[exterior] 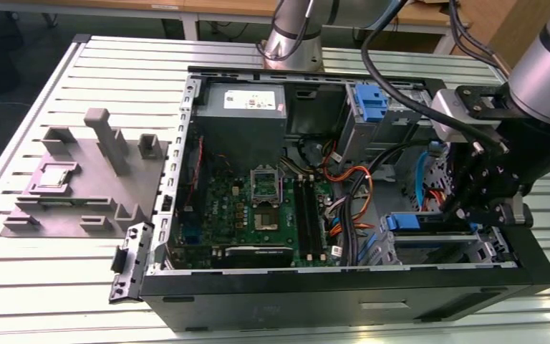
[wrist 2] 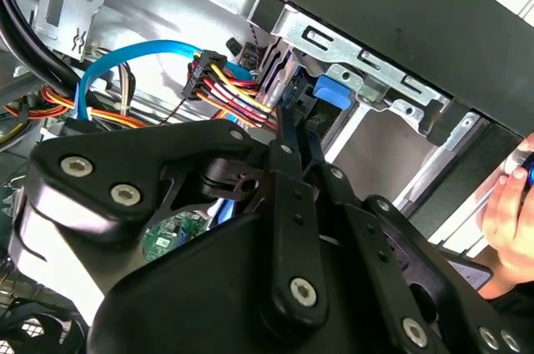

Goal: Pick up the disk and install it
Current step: 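Insert the first disk wire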

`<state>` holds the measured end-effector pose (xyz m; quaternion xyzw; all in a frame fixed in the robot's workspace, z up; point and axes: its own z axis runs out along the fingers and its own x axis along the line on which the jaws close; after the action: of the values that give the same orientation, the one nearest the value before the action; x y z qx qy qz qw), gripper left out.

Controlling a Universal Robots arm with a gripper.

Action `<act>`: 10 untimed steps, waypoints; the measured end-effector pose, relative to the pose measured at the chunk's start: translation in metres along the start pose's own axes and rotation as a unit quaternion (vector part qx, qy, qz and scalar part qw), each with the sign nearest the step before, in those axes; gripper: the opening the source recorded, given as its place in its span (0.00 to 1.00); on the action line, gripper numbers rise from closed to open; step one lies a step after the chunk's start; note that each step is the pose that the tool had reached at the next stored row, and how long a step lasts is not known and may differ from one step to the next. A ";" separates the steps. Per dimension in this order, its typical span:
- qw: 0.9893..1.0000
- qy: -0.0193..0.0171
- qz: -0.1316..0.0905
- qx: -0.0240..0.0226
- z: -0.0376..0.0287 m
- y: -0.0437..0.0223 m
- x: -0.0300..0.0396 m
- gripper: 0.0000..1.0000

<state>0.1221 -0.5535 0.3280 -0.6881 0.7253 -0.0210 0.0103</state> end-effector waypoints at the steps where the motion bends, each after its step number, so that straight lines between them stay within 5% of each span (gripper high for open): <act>1: 1.000 0.000 0.000 0.000 0.0000 0.0000 0.0000 0.18; 4: 1.000 0.000 0.000 0.000 -0.0019 -0.0001 0.0000 0.31; 10: 1.000 0.000 0.000 -0.003 -0.0123 -0.0006 0.0002 0.31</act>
<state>0.1221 -0.5534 0.3404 -0.6882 0.7253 -0.0190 0.0083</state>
